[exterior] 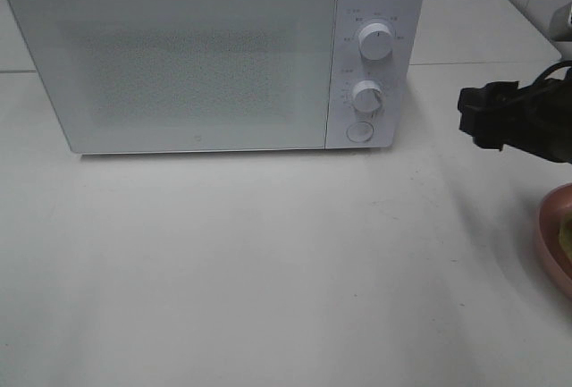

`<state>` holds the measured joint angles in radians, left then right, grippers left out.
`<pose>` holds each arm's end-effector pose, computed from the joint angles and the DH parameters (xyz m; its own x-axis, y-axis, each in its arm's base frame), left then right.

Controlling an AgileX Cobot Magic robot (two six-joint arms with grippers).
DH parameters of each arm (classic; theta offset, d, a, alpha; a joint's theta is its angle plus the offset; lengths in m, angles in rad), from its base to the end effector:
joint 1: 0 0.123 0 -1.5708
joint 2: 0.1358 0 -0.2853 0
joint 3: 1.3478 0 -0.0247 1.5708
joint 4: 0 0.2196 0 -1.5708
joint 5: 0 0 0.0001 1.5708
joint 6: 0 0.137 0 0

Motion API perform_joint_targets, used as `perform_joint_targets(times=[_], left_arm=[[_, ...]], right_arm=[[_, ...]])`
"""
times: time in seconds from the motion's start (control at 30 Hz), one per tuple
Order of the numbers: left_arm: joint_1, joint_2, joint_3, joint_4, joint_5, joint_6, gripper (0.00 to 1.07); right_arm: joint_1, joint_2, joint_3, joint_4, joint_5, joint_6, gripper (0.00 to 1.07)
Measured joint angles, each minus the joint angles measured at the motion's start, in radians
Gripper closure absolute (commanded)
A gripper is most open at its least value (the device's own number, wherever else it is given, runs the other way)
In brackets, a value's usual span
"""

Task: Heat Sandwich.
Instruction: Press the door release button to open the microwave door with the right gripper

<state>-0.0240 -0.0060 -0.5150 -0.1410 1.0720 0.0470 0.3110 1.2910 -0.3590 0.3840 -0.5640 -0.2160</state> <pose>0.0046 -0.0170 0.2453 -0.4462 -0.0099 -0.8949 0.1251 0.9894 -0.0734 0.2473 0.0507 0.2159 -0.3059 0.0178 -0.9519 -0.0845 0.9954 0.0458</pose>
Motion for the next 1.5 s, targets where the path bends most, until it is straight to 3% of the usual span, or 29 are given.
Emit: perform_joint_targets(times=[0.37,0.8,1.23,1.5], left_arm=[[0.0,0.0,0.0,0.0,0.0,0.0,0.1],[0.0,0.0,0.0,0.0,0.0,0.0,0.1],[0.0,0.0,0.0,0.0,0.0,0.0,0.1],[0.0,0.0,0.0,0.0,0.0,0.0,0.1]], right_arm=[[0.293,0.219,-0.001,0.338,-0.384,-0.133,0.31],[0.498,0.418,-0.03,0.516,-0.574,-0.141,0.31],[0.575,0.434,-0.051,0.537,-0.583,-0.108,0.31],[0.575,0.434,-0.051,0.54,-0.575,0.147,0.31]])
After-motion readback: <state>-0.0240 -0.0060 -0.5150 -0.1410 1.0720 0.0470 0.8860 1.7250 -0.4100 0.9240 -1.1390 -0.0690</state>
